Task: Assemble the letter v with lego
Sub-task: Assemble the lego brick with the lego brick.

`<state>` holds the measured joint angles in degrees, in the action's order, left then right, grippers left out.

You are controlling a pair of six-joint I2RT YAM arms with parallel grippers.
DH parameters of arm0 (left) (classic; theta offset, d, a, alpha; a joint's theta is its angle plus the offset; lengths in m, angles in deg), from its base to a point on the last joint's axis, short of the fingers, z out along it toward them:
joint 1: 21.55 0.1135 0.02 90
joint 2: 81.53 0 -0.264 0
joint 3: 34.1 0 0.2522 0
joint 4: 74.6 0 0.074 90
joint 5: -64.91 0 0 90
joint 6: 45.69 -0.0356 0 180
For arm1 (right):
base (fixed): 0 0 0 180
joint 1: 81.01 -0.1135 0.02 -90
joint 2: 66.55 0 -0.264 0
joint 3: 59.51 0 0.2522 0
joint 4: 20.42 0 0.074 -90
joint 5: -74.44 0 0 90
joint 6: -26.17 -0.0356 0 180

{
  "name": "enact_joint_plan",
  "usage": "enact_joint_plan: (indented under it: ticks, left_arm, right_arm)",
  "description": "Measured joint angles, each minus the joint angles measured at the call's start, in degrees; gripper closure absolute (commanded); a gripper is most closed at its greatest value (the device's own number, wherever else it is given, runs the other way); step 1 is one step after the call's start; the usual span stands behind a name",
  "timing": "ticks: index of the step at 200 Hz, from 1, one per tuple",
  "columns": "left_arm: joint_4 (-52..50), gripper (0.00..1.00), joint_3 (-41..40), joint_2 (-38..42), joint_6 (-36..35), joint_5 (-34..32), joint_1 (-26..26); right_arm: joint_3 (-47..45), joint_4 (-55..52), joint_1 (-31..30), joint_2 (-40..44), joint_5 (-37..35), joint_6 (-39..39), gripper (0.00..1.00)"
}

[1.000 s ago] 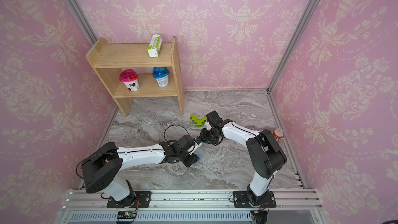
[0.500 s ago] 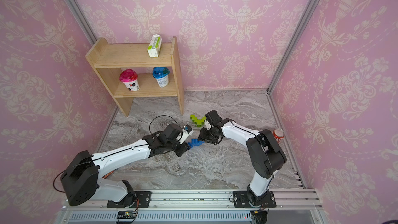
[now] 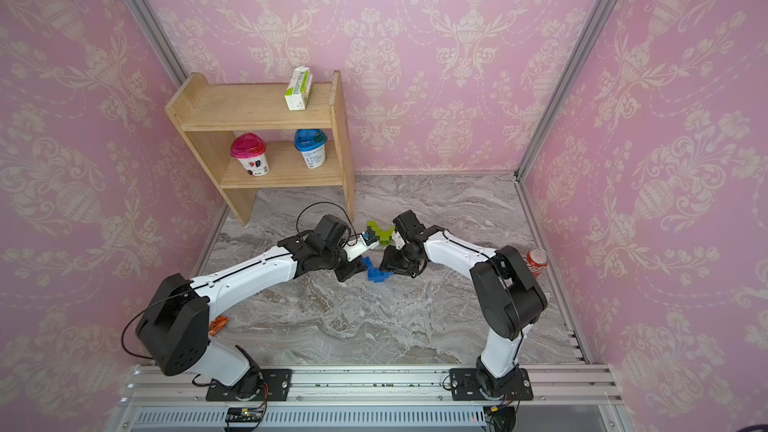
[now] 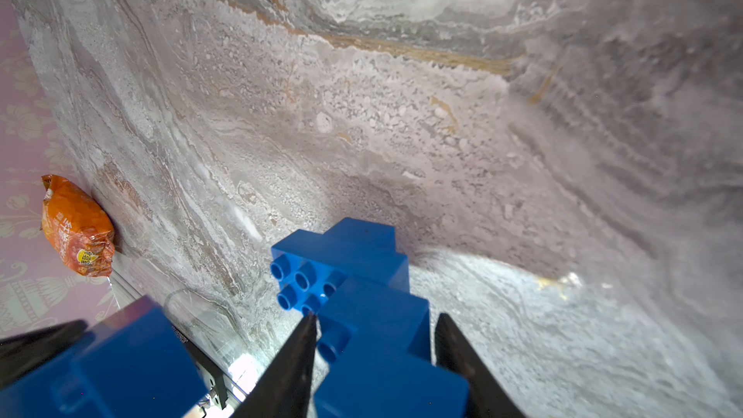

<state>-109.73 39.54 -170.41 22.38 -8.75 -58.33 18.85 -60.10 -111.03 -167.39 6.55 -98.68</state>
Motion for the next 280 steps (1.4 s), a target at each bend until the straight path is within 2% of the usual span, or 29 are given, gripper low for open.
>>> enact_joint_plan:
  ticks: [41, 95, 280]
  left_arm:
    - [-2.7, 1.0, 1.0, -2.0, -6.8, 3.5, 2.3]
    - [-5.6, 1.0, 2.9, -5.7, -11.1, 6.4, 2.6]
    - [-11.1, 1.0, 8.0, -11.0, -13.6, 7.8, 3.3]
  right_arm:
    - [0.4, -0.2, -0.3, -0.3, 0.0, 0.6, 0.51]
    - [0.5, -0.2, -0.3, -0.3, 0.0, 0.8, 0.52]
    - [0.5, -0.1, -0.4, -1.3, 0.3, 0.9, 0.53]
